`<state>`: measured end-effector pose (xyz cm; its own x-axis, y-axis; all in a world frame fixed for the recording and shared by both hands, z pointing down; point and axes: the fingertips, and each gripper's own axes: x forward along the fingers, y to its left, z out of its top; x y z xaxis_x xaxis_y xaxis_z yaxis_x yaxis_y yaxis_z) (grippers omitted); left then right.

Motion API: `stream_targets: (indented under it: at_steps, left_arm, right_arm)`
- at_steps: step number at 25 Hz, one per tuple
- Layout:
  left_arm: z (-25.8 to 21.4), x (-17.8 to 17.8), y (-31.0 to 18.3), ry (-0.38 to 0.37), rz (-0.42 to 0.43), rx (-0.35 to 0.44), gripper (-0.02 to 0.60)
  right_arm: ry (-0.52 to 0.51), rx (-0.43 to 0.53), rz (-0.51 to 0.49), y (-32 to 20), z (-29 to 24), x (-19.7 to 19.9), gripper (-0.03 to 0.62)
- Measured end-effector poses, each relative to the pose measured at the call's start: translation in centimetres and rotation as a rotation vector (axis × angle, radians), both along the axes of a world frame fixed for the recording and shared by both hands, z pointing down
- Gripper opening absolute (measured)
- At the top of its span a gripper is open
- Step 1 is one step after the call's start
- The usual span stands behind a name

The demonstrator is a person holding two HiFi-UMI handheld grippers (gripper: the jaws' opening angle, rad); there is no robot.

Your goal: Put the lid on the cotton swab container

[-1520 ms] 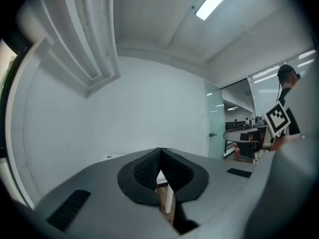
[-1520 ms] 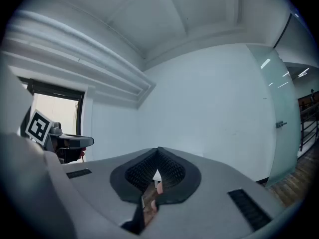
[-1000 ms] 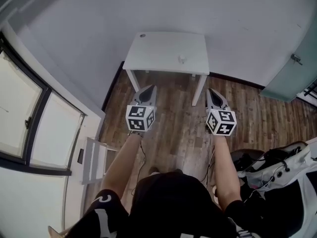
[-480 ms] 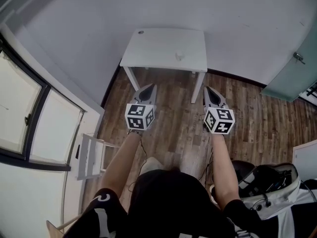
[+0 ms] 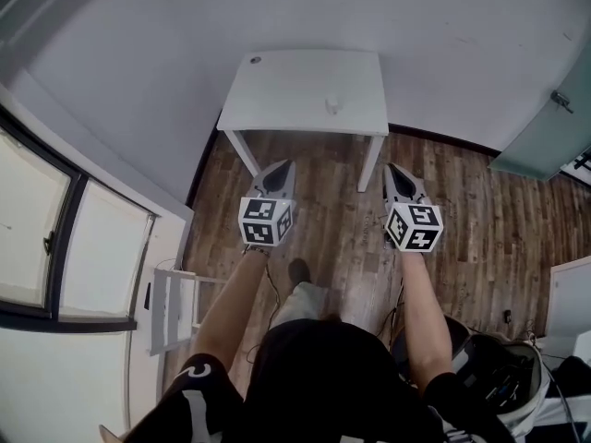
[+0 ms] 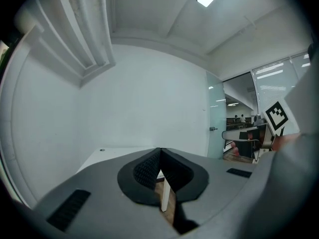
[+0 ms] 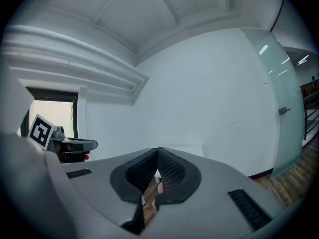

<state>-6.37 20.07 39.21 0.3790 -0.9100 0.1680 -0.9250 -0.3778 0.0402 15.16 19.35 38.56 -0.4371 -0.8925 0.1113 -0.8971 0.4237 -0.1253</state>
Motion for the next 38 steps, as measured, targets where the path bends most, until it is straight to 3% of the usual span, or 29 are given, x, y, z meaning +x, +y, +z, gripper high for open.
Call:
stream_targets:
  at_steps: [9,19,28,38]
  left_arm:
    - [0.3,-1.8,-9.8,0.021,0.062,-0.016,0.021]
    - [1.5,-7.0,-17.9,0.05,0.097,-0.034,0.021]
    - [2.2,-11.0,-21.9,0.076,0.096,-0.036,0.021]
    - [2.7,-11.0,-24.6,0.082,0.098,-0.033,0.023]
  right_arm:
    - [0.009,-0.021,0.058,-8.8,-0.3,-1.9,0.014]
    - [0.046,-0.04,0.08,-16.6,0.4,-7.0,0.014]
    - [0.083,-0.04,0.099,-20.4,0.7,-9.7,0.014]
    - [0.093,-0.045,0.079,-23.9,1.2,-10.3,0.014]
